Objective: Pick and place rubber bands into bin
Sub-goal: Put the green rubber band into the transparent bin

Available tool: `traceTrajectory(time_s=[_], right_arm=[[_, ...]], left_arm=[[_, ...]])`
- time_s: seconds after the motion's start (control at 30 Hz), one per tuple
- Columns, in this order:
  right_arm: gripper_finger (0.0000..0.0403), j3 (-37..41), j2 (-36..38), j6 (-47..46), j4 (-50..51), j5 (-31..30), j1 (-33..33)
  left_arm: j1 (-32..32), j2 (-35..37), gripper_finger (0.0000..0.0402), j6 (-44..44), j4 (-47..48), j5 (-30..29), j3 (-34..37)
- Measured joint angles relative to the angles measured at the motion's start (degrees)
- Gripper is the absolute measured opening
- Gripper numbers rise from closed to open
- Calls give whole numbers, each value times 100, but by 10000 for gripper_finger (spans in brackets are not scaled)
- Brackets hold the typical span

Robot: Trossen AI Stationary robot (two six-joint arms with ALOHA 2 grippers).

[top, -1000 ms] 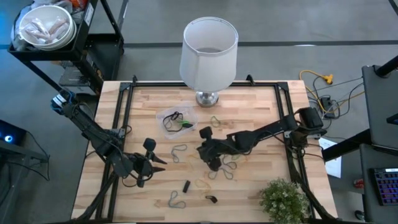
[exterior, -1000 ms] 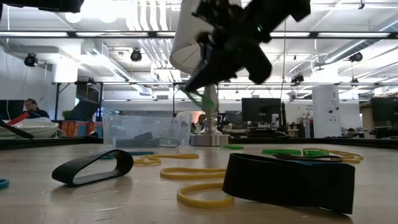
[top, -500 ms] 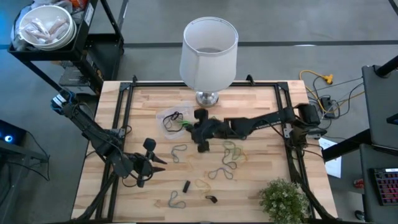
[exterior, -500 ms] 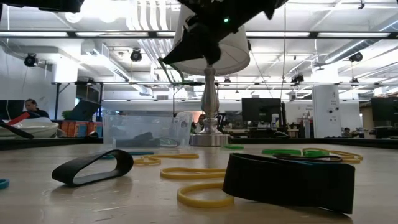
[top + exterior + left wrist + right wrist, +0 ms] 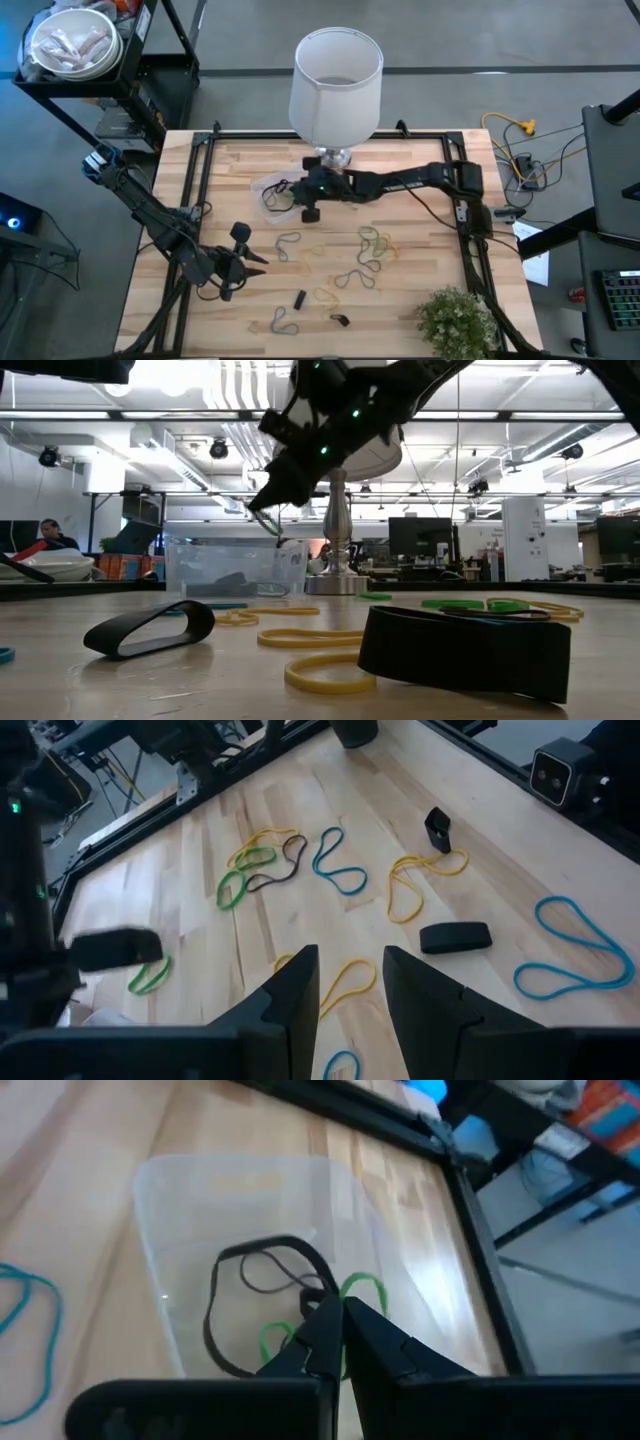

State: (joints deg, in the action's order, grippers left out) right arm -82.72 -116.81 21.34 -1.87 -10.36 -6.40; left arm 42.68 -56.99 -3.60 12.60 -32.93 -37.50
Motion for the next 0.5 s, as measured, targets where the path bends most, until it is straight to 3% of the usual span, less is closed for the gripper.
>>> traceTrajectory(time_s=[0.4, 0.5], right_arm=[[9, -234, -372, -911, 390, 55, -288], [12, -234, -359, -926, 487, 385, -304]], left_arm=[[2, 0, 99, 20, -12, 1, 12], [2, 0, 99, 20, -11, 0, 15]])
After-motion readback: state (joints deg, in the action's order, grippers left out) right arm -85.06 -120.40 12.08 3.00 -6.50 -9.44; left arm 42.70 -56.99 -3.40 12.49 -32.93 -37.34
